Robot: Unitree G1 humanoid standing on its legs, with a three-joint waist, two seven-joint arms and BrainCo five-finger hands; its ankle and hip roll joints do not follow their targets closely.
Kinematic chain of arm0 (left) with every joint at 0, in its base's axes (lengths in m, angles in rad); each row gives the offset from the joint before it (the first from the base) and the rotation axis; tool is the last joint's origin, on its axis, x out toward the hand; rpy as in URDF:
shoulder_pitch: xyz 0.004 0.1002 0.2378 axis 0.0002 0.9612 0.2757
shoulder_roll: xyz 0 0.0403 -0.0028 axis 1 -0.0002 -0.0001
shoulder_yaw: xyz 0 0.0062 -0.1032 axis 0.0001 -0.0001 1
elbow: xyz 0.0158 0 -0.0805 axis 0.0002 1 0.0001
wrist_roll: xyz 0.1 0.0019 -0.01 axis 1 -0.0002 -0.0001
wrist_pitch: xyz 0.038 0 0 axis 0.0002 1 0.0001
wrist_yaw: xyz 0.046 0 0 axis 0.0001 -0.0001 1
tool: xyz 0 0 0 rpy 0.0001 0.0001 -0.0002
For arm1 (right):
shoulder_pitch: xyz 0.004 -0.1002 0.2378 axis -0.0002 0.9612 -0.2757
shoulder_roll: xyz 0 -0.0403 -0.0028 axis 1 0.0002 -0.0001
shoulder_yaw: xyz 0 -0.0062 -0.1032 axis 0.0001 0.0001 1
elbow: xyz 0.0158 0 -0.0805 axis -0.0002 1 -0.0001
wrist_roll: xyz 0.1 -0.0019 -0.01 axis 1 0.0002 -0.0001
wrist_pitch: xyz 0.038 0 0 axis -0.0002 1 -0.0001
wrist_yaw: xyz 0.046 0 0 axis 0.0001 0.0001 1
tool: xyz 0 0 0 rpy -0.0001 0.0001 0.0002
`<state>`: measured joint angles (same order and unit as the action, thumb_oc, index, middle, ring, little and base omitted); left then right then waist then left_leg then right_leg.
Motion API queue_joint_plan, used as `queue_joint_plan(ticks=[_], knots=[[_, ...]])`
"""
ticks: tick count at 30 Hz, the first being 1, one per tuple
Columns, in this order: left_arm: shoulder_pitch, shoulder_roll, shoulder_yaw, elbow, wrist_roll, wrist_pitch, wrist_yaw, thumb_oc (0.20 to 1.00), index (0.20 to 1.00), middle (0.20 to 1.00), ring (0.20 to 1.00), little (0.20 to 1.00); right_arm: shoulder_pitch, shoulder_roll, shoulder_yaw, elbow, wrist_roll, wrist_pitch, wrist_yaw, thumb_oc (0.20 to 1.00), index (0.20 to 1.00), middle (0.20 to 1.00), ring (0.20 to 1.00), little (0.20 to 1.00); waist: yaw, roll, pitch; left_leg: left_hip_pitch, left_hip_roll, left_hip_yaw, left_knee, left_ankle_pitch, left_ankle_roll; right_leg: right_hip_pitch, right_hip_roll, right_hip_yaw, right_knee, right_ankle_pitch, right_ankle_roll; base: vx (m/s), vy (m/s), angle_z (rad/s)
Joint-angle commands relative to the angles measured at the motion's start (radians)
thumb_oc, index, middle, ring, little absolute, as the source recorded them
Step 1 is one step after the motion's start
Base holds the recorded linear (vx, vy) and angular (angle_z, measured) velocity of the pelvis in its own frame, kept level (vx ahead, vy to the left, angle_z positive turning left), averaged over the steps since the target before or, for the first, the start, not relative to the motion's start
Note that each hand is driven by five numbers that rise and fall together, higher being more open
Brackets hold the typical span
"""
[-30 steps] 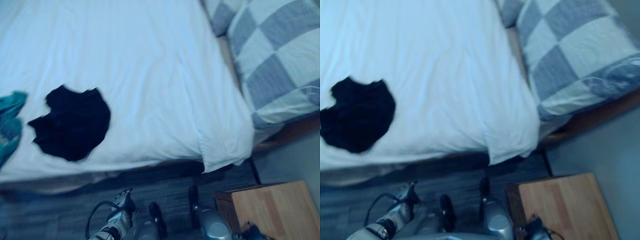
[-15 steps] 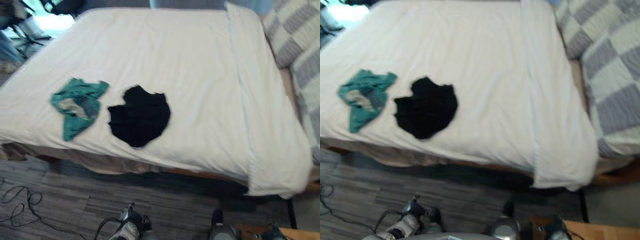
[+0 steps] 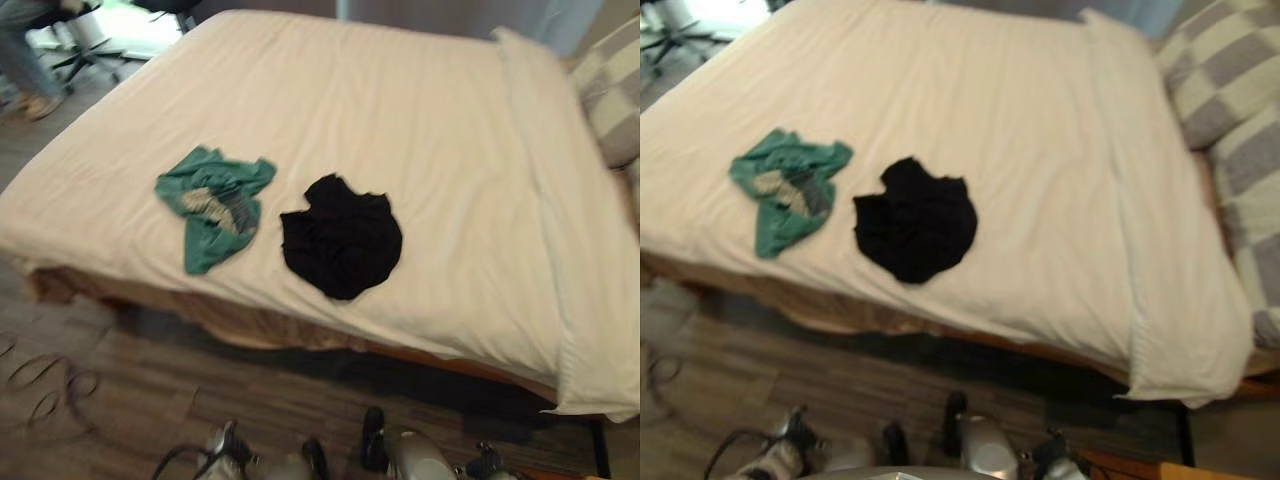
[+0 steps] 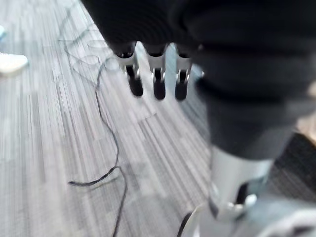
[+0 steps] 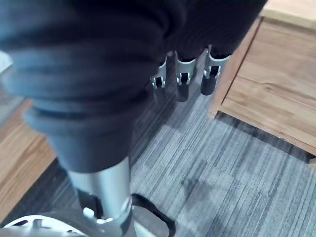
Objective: Tidy up the quilt and then pick up the clothes from the bed and put them into the laundry hamper.
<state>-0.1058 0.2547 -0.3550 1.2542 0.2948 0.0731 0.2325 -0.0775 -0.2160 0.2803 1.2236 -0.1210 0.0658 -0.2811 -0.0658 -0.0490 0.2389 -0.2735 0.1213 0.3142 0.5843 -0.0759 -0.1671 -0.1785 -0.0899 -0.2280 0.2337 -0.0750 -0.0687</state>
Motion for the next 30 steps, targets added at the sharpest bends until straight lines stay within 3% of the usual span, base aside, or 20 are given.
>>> queue_joint_plan(ticks=[1, 2, 3, 4, 6, 7, 8, 9, 10, 11, 13, 15, 16, 17, 20, 21, 22, 27, 29, 30], knots=[[-0.087, 0.004, -0.023, -0.065, 0.0, -0.038, 0.022, 1.0, 1.0, 1.0, 1.0, 1.0, -0.06, -0.076, 0.039, -0.032, -0.036, 0.007, -0.021, 1.0, 1.0, 1.0, 1.0, 1.0, -0.035, 0.01, 0.085, 0.011, 0.026, -0.042, 0.096, 0.073, -0.038, 0.14, -0.026, -0.013, -0.235, -0.02, 0.133, 0.24, 0.665, -0.46], [-0.087, -0.019, -0.04, -0.04, 0.032, -0.027, 0.023, 1.0, 1.0, 1.0, 1.0, 1.0, -0.079, -0.076, 0.045, -0.05, -0.033, 0.003, -0.015, 1.0, 1.0, 1.0, 1.0, 1.0, -0.058, 0.037, 0.047, 0.114, 0.123, -0.028, -0.174, 0.034, 0.008, 0.12, -0.101, 0.025, -0.266, 0.01, 0.204, 0.24, 0.665, -0.31], [-0.087, -0.019, -0.04, -0.04, 0.032, -0.027, 0.023, 1.0, 1.0, 1.0, 1.0, 1.0, -0.079, -0.076, 0.045, -0.05, -0.033, 0.003, -0.015, 1.0, 1.0, 1.0, 1.0, 1.0, -0.057, 0.037, 0.047, 0.115, 0.123, -0.027, -0.175, 0.034, 0.008, 0.12, -0.102, 0.026, -0.266, 0.01, 0.204, 0.32, 0.88, -0.45], [-0.09, -0.027, -0.052, -0.043, 0.035, -0.023, 0.032, 1.0, 1.0, 1.0, 1.0, 1.0, -0.08, -0.069, 0.044, -0.06, -0.038, 0.004, -0.014, 1.0, 1.0, 1.0, 1.0, 1.0, -0.061, 0.045, 0.03, 0.132, 0.163, -0.047, -0.297, 0.037, 0.017, 0.115, -0.135, 0.037, -0.273, 0.024, 0.229, 0.17, 0.498, -0.78], [-0.099, -0.028, -0.063, -0.041, 0.026, -0.032, 0.039, 1.0, 1.0, 1.0, 1.0, 1.0, -0.075, -0.073, 0.066, -0.079, -0.059, 0.001, -0.008, 1.0, 1.0, 1.0, 1.0, 1.0, -0.049, 0.056, 0.005, 0.153, 0.248, -0.138, -0.531, 0.156, -0.013, 0.104, -0.195, 0.082, -0.297, 0.04, 0.276, 0.29, 0.942, -0.75], [-0.095, -0.031, -0.08, -0.036, 0.049, -0.023, 0.045, 1.0, 1.0, 1.0, 1.0, 1.0, -0.063, -0.082, 0.072, -0.065, -0.086, 0.006, -0.007, 1.0, 1.0, 1.0, 1.0, 1.0, -0.03, 0.058, -0.011, 0.148, 0.296, -0.238, -0.595, 0.215, -0.053, 0.111, -0.244, 0.116, -0.303, 0.058, 0.31, 0.32, 1.116, -0.29], [-0.091, -0.034, -0.089, -0.028, 0.051, -0.044, 0.04, 1.0, 1.0, 1.0, 1.0, 1.0, -0.066, -0.074, 0.073, -0.073, -0.09, -0.005, 0.009, 1.0, 1.0, 1.0, 1.0, 1.0, -0.029, 0.057, -0.017, 0.176, 0.285, -0.274, -0.585, 0.145, -0.065, 0.111, -0.264, 0.142, -0.291, 0.065, 0.32, 0.22, 0.812, -0.08], [-0.092, -0.034, -0.089, -0.027, 0.051, -0.044, 0.04, 1.0, 1.0, 1.0, 1.0, 1.0, -0.067, -0.074, 0.073, -0.073, -0.091, -0.005, 0.009, 1.0, 1.0, 1.0, 1.0, 1.0, -0.028, 0.056, -0.018, 0.174, 0.284, -0.273, -0.584, 0.146, -0.065, 0.108, -0.264, 0.144, -0.291, 0.066, 0.32, 0.22, 0.797, -0.58], [-0.108, -0.039, -0.104, -0.029, 0.06, -0.039, 0.033, 1.0, 1.0, 1.0, 1.0, 1.0, -0.067, -0.059, 0.068, -0.075, -0.13, -0.001, 0.023, 1.0, 1.0, 1.0, 1.0, 1.0, -0.031, 0.042, -0.022, 0.176, 0.262, -0.262, -0.512, 0.062, -0.084, 0.118, -0.324, 0.127, -0.272, 0.15, 0.331, 0.13, 0.654, -0.8], [-0.117, -0.028, -0.098, -0.031, 0.053, -0.035, 0.026, 1.0, 1.0, 1.0, 1.0, 1.0, -0.079, -0.041, 0.077, -0.081, -0.133, 0.005, 0.025, 1.0, 1.0, 1.0, 1.0, 1.0, -0.025, 0.025, -0.012, 0.194, 0.237, -0.239, -0.5, 0.029, -0.062, 0.077, -0.345, 0.122, -0.26, 0.238, 0.331, 0.08, 0.893, -0.92], [-0.116, 0.004, -0.08, -0.032, 0.061, -0.027, 0.026, 1.0, 1.0, 1.0, 1.0, 1.0, -0.089, 0.004, 0.101, -0.099, -0.125, 0.01, 0.028, 1.0, 1.0, 1.0, 1.0, 1.0, -0.002, 0.01, -0.006, 0.228, 0.199, -0.148, -0.532, 0.023, -0.03, 0.031, -0.373, -0.049, -0.236, 0.254, 0.319, -0.1, 0.612, -0.77], [-0.098, 0.018, -0.058, -0.058, 0.039, -0.028, 0.021, 1.0, 1.0, 1.0, 1.0, 1.0, -0.082, 0.012, 0.138, -0.148, -0.136, -0.007, 0.035, 1.0, 1.0, 1.0, 1.0, 1.0, 0.006, 0.009, -0.011, 0.266, 0.161, -0.094, -0.589, 0.042, -0.004, 0.036, -0.321, -0.103, -0.205, 0.195, 0.304, -0.04, 0.521, -1.56], [-0.093, 0.024, -0.052, -0.065, 0.035, -0.03, 0.02, 1.0, 1.0, 1.0, 1.0, 1.0, -0.079, 0.011, 0.158, -0.168, -0.143, -0.017, 0.039, 1.0, 1.0, 1.0, 1.0, 1.0, 0.006, 0.006, -0.007, 0.279, 0.14, -0.086, -0.608, 0.05, 0.011, 0.038, -0.266, -0.079, -0.171, 0.165, 0.295, -0.03, 0.602, -1.13], [-0.088, 0.031, -0.066, -0.066, 0.065, -0.026, 0.008, 1.0, 1.0, 1.0, 1.0, 1.0, -0.077, 0.011, 0.19, -0.194, -0.158, -0.025, 0.042, 1.0, 1.0, 1.0, 1.0, 1.0, 0.01, 0.0, -0.003, 0.289, 0.087, -0.093, -0.641, 0.061, 0.04, 0.053, -0.148, -0.021, -0.132, 0.086, 0.271, -0.01, 0.535, -0.59], [-0.08, 0.025, -0.071, -0.028, 0.106, -0.013, -0.003, 1.0, 1.0, 1.0, 1.0, 1.0, -0.077, 0.016, 0.212, -0.18, -0.157, -0.028, 0.048, 1.0, 1.0, 1.0, 1.0, 1.0, 0.012, -0.005, -0.006, 0.315, 0.024, -0.083, -0.664, 0.054, 0.07, 0.084, -0.048, -0.011, -0.114, 0.022, 0.228, 0.03, 0.303, -0.02], [-0.08, 0.026, -0.071, -0.028, 0.106, -0.013, -0.003, 1.0, 1.0, 1.0, 1.0, 1.0, -0.077, 0.016, 0.212, -0.18, -0.157, -0.028, 0.048, 1.0, 1.0, 1.0, 1.0, 1.0, 0.012, -0.005, -0.007, 0.312, 0.023, -0.083, -0.665, 0.057, 0.071, 0.082, -0.048, -0.011, -0.116, 0.024, 0.227, 0.11, 0.188, 0.05], [-0.064, 0.012, -0.054, -0.007, 0.101, -0.008, -0.008, 1.0, 1.0, 1.0, 1.0, 1.0, -0.069, 0.013, 0.204, -0.156, -0.143, -0.025, 0.047, 1.0, 1.0, 1.0, 1.0, 1.0, -0.004, -0.005, -0.008, 0.324, -0.008, -0.091, -0.667, 0.048, 0.084, 0.066, 0.037, 0.074, -0.134, 0.012, 0.208, 0.12, 0.146, 0.1], [-0.056, 0.001, -0.033, 0.021, 0.094, -0.008, -0.018, 1.0, 1.0, 1.0, 1.0, 1.0, -0.055, -0.005, 0.13, -0.083, -0.089, -0.009, 0.035, 1.0, 1.0, 1.0, 1.0, 1.0, -0.022, -0.006, -0.018, 0.326, -0.048, -0.097, -0.65, 0.015, 0.095, 0.066, 0.037, 0.077, -0.227, 0.054, 0.203, 0.13, 0.013, 0.12], [-0.024, -0.008, -0.012, 0.031, 0.087, -0.015, -0.019, 1.0, 1.0, 1.0, 1.0, 1.0, -0.042, -0.023, 0.1, -0.022, -0.073, 0.004, 0.029, 1.0, 1.0, 1.0, 1.0, 1.0, -0.019, 0.004, -0.017, 0.3, -0.054, -0.085, -0.464, -0.052, 0.088, 0.115, 0.016, 0.073, -0.264, 0.052, 0.193, 0.16, -0.038, 0.11], [-0.023, -0.006, -0.001, 0.018, 0.057, -0.019, -0.012, 1.0, 1.0, 1.0, 1.0, 1.0, -0.045, -0.037, 0.096, -0.018, -0.069, 0.005, 0.028, 1.0, 1.0, 1.0, 1.0, 1.0, -0.01, 0.005, -0.001, 0.251, -0.047, -0.099, -0.349, -0.036, 0.077, 0.131, 0.011, 0.078, -0.266, 0.047, 0.181, 0.05, -0.059, -0.06]])
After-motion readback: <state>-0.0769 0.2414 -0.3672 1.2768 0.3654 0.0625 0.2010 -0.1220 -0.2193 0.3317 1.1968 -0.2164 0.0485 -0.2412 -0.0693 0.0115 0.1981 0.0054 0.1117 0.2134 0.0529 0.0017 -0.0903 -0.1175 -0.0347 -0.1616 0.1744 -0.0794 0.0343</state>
